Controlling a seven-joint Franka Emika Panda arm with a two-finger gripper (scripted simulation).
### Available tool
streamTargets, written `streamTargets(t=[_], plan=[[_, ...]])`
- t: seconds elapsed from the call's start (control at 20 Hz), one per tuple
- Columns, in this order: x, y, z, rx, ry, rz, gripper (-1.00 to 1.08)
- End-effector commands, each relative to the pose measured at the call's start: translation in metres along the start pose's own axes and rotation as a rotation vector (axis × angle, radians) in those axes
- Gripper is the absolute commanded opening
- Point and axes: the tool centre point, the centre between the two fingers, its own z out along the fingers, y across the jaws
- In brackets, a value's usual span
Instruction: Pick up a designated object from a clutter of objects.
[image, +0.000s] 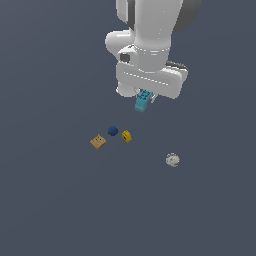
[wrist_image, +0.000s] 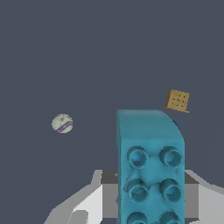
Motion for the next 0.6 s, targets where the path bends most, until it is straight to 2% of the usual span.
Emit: streamTargets(t=[0.0,0.55], plan=[[0.003,-0.001,-0.013,0.000,-0.001,-0.001,-1.00],[0.009,-0.004,-0.030,0.000,-0.001,-0.001,-1.00]])
